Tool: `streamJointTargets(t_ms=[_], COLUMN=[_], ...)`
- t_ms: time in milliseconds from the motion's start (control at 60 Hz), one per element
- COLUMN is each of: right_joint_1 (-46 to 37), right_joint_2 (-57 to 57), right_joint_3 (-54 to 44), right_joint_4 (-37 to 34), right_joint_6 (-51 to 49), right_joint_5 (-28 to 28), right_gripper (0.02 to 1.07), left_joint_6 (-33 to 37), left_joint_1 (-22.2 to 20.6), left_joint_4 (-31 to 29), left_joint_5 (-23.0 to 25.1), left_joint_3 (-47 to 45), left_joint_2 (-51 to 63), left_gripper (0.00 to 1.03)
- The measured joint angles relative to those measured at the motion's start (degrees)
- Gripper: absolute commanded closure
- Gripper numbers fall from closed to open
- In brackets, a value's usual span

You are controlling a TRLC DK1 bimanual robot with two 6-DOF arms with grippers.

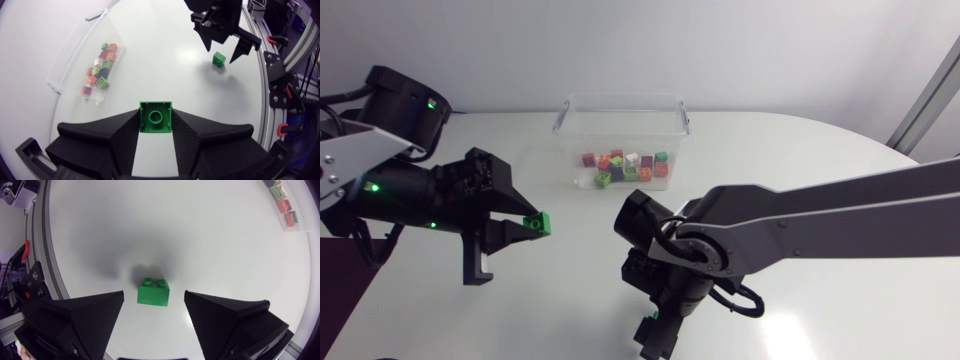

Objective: Place the duplo bricks in the container

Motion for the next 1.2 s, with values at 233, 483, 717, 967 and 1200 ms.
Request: streamJointTargets(t_ms=[233, 483, 717, 967, 1200], right_joint_1=[0.22, 0.26, -2.08, -9.64, -14.21], right_joint_2=[3.17, 5.33, 0.52, -7.78, -9.29], right_joint_3=[1.09, 2.25, 4.46, 10.38, 15.08], right_joint_4=[-0.31, -0.85, -7.41, -11.76, -12.20], right_joint_6=[-0.02, -0.04, -0.31, -1.90, -2.89], right_joint_5=[0.00, 0.02, 0.77, 1.25, -0.33], right_gripper=[0.31, 0.74, 0.76, 0.77, 0.76], left_joint_6=[-5.88, -12.50, -21.44, -28.74, -34.14], left_joint_1=[2.89, 3.30, 3.80, 2.10, -0.28], left_joint_4=[1.11, 5.46, 12.26, 21.31, 30.71], left_joint_5=[0.00, 0.00, -0.04, -2.91, -8.87], left_joint_3=[7.08, 11.76, 18.86, 24.26, 26.58], left_joint_2=[-0.46, 1.03, 9.68, 20.90, 28.46], left_gripper=[0.82, 0.82, 0.82, 0.81, 0.78])
